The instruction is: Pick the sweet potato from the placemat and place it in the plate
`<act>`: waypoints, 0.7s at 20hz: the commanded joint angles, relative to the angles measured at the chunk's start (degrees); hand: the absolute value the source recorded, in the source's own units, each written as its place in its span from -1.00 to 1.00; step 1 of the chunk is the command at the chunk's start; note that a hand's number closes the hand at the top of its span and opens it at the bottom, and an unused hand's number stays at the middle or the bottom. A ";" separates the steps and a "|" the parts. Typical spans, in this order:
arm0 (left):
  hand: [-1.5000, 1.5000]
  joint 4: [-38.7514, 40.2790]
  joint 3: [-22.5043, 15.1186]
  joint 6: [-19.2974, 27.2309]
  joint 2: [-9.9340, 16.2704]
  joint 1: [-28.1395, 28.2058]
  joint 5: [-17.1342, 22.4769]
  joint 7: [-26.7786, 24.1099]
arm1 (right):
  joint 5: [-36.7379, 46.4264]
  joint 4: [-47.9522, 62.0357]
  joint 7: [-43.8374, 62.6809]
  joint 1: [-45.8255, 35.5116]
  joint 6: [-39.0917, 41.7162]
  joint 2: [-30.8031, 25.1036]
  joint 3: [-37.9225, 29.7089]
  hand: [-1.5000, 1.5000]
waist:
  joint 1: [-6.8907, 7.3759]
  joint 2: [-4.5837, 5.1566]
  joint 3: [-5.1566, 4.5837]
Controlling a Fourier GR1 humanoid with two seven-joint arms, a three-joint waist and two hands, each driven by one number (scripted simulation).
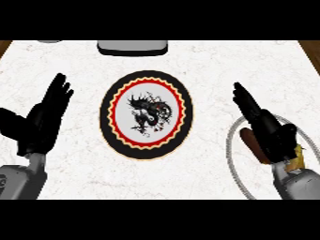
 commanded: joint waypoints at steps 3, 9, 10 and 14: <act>0.00 2.43 1.30 -4.57 2.48 1.46 -1.30 -4.10 | 12.76 -0.33 1.19 -2.61 -4.12 2.74 8.57 1.00 | 1.41 1.58 1.76; 0.00 5.98 -0.70 -5.77 2.54 6.82 -3.71 -9.62 | 36.29 3.00 -9.60 -4.57 -18.46 -4.22 9.59 -1.00 | 0.49 1.17 1.78; 0.00 6.82 0.92 -7.11 3.74 6.46 -2.80 -10.08 | 35.58 3.23 -14.34 1.36 -22.08 -1.22 10.76 -1.00 | 0.01 1.50 1.92; 0.00 9.65 0.08 -9.44 1.62 9.21 -3.62 -16.26 | 39.41 8.31 -26.72 7.67 -29.46 0.85 13.41 -1.00 | 0.58 1.65 1.87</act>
